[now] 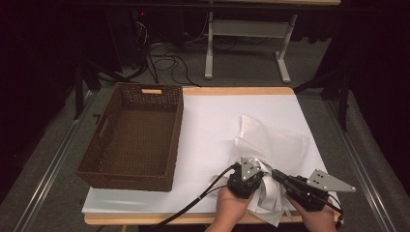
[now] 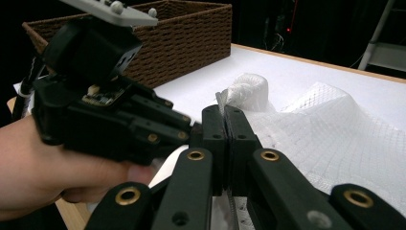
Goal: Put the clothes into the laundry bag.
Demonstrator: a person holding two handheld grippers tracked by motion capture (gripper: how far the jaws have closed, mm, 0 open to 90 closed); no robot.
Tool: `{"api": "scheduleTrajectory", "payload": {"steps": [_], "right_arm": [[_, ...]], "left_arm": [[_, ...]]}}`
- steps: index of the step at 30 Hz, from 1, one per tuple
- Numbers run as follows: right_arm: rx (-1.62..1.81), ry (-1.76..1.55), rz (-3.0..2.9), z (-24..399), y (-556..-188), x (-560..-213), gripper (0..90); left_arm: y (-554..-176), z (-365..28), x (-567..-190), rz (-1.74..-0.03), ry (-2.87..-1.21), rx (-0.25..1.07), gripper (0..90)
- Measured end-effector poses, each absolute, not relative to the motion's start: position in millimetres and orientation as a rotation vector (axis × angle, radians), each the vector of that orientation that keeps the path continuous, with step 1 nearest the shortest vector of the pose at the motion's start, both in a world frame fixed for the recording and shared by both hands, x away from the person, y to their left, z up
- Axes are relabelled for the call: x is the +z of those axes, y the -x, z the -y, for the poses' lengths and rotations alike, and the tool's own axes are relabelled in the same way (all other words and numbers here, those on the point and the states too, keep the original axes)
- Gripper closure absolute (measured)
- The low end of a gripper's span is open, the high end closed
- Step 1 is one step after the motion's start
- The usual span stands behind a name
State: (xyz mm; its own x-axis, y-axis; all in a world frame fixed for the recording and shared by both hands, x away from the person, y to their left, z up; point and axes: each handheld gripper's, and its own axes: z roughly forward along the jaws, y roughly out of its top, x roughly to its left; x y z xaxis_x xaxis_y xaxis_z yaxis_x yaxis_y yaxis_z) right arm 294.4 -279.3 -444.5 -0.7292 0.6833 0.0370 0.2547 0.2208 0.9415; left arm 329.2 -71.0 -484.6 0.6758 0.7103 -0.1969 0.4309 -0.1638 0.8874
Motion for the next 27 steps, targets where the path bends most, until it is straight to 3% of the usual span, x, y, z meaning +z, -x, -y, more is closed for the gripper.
{"api": "scheduleTrajectory", "payload": {"steps": [10,15,27], "right_arm": [[1.514,-0.864,-2.123,278.5,-292.4,-444.9,90.0],[1.516,-0.857,-2.122,278.9,-293.1,-445.3,90.0],[1.501,-0.889,-2.098,284.3,-294.9,-445.7,90.0]], "left_arm": [[-337.2,71.1,-490.2,-0.984,-1.757,0.383,84.7],[-335.3,68.1,-491.4,-0.934,-1.746,0.394,83.1],[-304.8,37.3,-480.6,-0.863,-1.704,0.463,39.1]]}}
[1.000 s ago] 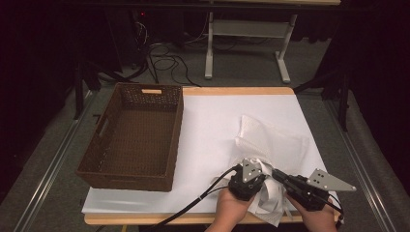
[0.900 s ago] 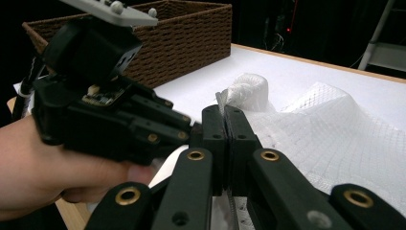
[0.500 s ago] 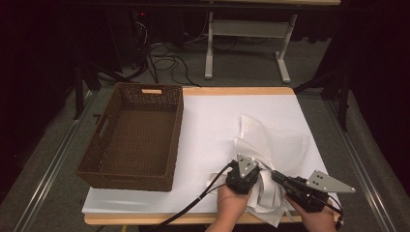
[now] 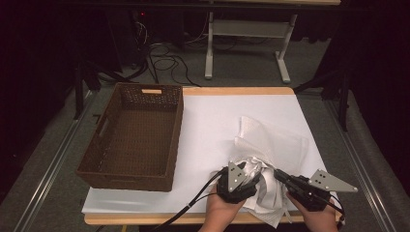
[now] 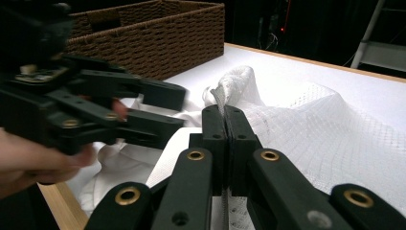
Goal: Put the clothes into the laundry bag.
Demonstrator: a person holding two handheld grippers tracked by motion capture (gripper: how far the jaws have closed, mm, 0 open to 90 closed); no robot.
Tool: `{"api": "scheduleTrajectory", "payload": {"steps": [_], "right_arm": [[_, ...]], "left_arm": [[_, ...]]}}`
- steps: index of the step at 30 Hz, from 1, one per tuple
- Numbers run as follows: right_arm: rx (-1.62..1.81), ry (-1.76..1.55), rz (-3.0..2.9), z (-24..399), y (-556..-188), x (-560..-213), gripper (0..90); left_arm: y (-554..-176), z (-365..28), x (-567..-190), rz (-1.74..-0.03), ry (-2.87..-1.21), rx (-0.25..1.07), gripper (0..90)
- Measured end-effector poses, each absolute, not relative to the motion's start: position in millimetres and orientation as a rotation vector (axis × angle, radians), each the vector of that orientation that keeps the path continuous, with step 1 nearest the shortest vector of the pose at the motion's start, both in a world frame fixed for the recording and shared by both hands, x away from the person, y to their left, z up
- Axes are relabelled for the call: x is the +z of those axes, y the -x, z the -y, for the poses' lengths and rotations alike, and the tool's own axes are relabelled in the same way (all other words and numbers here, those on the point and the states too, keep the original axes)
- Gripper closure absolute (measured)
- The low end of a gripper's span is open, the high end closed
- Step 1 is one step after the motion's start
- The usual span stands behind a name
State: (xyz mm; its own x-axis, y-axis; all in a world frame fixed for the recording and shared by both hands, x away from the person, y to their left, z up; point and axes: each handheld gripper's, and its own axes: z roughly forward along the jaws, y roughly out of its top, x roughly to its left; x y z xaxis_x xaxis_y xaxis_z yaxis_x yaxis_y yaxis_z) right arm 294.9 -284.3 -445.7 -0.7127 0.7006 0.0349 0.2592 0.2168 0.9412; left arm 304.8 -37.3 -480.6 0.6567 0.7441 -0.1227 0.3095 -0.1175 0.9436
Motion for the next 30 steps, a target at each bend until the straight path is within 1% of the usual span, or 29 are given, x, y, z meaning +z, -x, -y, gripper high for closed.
{"api": "scheduleTrajectory", "payload": {"steps": [3,6,11,14,15,16,17,18,20,23,24,25,30], "right_arm": [[1.497,-0.885,-2.099,283.8,-294.8,-445.7,90.0],[1.494,-0.889,-2.097,283.7,-295.1,-445.8,90.0],[1.490,-0.894,-2.098,283.6,-294.7,-446.1,90.0],[1.491,-0.898,-2.100,283.3,-294.7,-446.2,90.0],[1.491,-0.897,-2.100,283.1,-294.7,-446.3,90.0],[1.490,-0.888,-2.101,283.0,-294.9,-446.3,90.0],[1.490,-0.886,-2.100,282.9,-294.8,-446.3,90.0],[1.491,-0.891,-2.101,282.5,-294.3,-446.4,90.0],[1.492,-0.891,-2.103,282.1,-294.1,-446.5,90.0],[1.491,-0.890,-2.105,282.4,-294.1,-446.8,90.0],[1.490,-0.887,-2.104,282.7,-294.4,-446.8,90.0],[1.491,-0.887,-2.103,283.2,-294.5,-446.8,90.0],[1.495,-0.885,-2.108,282.6,-294.1,-447.0,90.0]], "left_arm": [[-299.3,29.6,-486.1,-0.882,-1.718,0.446,28.5],[-291.7,29.3,-492.7,-0.853,-1.732,0.425,22.7],[-270.8,49.2,-491.7,-0.740,-1.737,0.430,21.4],[-268.6,63.3,-491.8,-0.729,-1.760,0.427,20.5],[-271.1,67.3,-492.6,-0.742,-1.770,0.435,21.8],[-273.4,68.8,-493.3,-0.752,-1.774,0.435,27.9],[-278.2,70.8,-494.7,-0.760,-1.778,0.401,32.4],[-281.5,72.6,-496.2,-0.759,-1.783,0.377,43.8],[-286.3,77.4,-497.7,-0.748,-1.800,0.335,58.9],[-290.1,82.3,-496.8,-0.746,-1.822,0.327,82.4],[-291.5,83.2,-495.5,-0.752,-1.832,0.340,85.5],[-292.6,83.2,-494.5,-0.755,-1.832,0.343,86.2],[-304.8,79.7,-486.9,-0.798,-1.813,0.367,86.4]]}}
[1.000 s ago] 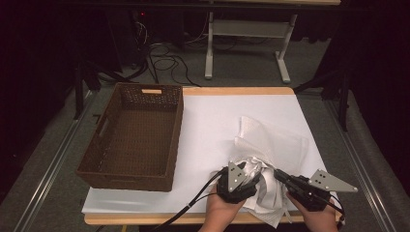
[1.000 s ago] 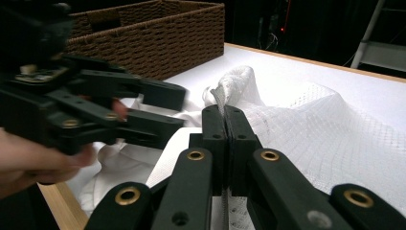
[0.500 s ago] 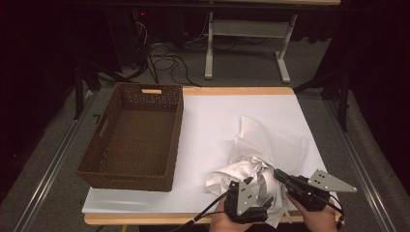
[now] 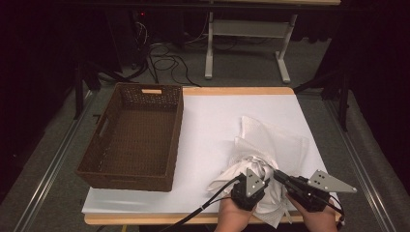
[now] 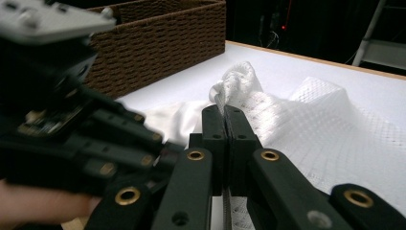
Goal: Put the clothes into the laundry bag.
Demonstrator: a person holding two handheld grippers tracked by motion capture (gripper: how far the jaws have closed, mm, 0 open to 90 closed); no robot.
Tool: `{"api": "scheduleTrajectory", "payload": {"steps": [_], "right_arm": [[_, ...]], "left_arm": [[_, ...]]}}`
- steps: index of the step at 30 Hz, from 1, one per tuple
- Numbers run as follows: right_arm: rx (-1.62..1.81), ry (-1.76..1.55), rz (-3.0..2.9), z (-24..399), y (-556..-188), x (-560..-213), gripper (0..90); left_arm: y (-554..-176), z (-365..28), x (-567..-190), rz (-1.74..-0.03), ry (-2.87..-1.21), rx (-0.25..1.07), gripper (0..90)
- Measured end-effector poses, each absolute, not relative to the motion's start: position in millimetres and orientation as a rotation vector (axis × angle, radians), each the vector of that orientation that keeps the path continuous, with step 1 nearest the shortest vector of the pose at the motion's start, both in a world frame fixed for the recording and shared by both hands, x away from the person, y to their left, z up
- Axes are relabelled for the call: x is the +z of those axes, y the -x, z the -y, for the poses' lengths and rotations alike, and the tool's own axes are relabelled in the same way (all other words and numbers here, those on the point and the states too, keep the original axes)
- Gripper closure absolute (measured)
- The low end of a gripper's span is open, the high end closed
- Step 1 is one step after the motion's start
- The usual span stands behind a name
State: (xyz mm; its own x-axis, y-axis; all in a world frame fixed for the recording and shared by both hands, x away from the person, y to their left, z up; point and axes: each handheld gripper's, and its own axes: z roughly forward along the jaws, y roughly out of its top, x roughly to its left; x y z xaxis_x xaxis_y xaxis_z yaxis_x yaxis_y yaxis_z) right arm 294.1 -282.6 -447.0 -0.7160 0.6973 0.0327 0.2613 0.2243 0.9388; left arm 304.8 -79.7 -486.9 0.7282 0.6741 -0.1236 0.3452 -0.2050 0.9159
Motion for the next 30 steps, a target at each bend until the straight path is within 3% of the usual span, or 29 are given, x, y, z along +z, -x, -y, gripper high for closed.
{"api": "scheduleTrajectory", "payload": {"steps": [9,15,22,30], "right_arm": [[1.510,-0.868,-2.120,279.8,-291.7,-445.7,90.0],[1.513,-0.886,-2.108,284.5,-292.8,-446.2,90.0],[1.513,-0.887,-2.105,283.9,-292.2,-446.1,90.0],[1.506,-0.886,-2.112,283.2,-292.6,-446.4,90.0]], "left_arm": [[-318.8,86.6,-489.4,-0.842,-1.772,0.395,84.1],[-302.2,78.4,-485.1,-0.761,-1.764,0.381,48.7],[-279.2,37.9,-483.7,-0.797,-1.715,0.470,28.0],[-283.7,11.2,-503.5,-0.814,-1.812,0.474,16.4]]}}
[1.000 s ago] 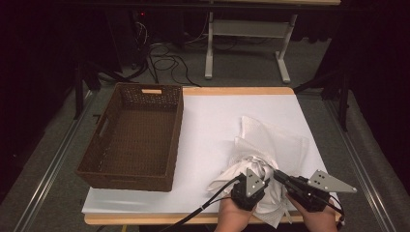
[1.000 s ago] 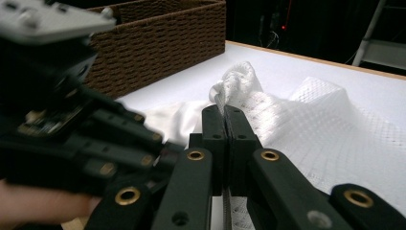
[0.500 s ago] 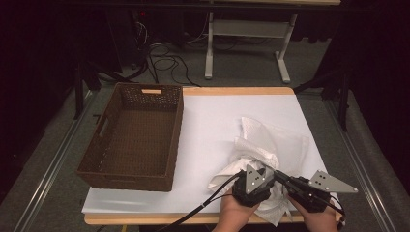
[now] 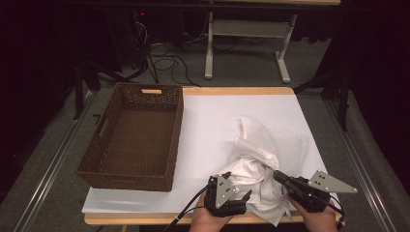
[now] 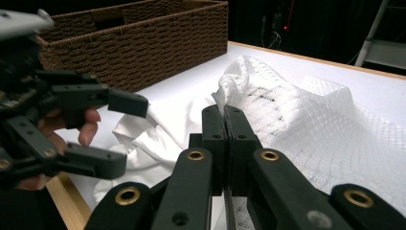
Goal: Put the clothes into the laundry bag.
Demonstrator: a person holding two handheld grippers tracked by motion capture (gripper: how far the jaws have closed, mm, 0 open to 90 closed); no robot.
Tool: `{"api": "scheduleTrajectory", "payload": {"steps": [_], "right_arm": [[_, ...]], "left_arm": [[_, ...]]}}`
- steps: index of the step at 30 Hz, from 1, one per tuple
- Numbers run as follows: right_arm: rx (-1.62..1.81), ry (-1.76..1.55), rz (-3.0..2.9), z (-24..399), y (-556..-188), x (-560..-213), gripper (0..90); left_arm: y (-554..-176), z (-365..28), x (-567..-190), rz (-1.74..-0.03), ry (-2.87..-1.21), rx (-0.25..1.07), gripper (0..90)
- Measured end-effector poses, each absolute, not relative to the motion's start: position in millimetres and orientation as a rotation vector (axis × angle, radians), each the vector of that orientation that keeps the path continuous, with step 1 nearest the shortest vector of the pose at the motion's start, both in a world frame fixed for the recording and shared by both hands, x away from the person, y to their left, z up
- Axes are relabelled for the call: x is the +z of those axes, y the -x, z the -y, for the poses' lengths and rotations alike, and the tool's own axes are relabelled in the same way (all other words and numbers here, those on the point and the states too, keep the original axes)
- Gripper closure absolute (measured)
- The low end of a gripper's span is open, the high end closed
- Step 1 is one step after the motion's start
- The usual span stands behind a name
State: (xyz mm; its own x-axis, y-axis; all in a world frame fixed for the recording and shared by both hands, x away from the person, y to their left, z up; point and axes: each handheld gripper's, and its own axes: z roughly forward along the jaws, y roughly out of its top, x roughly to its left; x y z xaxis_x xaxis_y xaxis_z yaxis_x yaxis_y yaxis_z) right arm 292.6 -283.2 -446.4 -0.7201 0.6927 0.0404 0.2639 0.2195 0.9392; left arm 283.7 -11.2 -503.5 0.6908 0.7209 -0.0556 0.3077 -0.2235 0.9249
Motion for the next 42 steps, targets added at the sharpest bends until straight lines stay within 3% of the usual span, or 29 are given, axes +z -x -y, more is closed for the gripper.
{"api": "scheduleTrajectory", "payload": {"steps": [5,9,12,14,21,26,42], "right_arm": [[1.498,-0.885,-2.122,281.7,-294.2,-448.5,90.0],[1.498,-0.881,-2.127,280.7,-293.3,-448.7,90.0],[1.495,-0.891,-2.124,280.6,-293.5,-449.1,90.0],[1.497,-0.884,-2.127,279.6,-293.7,-449.1,90.0],[1.523,-0.852,-2.127,271.7,-292.2,-445.0,90.0],[1.527,-0.847,-2.125,269.4,-292.5,-444.5,90.0],[1.535,-0.830,-2.148,266.1,-291.8,-445.8,90.0]], "left_arm": [[-296.0,28.4,-524.0,-0.825,-1.996,0.407,19.2],[-296.2,32.8,-522.6,-0.833,-2.009,0.409,47.0],[-295.3,25.9,-520.5,-0.855,-1.969,0.411,76.6],[-294.2,22.1,-518.7,-0.862,-1.942,0.407,82.5],[-277.1,7.2,-489.8,-0.827,-1.833,0.482,83.8],[-264.0,21.2,-473.8,-0.738,-1.815,0.498,83.6],[-287.3,59.5,-495.5,-0.772,-1.823,0.470,83.1]]}}
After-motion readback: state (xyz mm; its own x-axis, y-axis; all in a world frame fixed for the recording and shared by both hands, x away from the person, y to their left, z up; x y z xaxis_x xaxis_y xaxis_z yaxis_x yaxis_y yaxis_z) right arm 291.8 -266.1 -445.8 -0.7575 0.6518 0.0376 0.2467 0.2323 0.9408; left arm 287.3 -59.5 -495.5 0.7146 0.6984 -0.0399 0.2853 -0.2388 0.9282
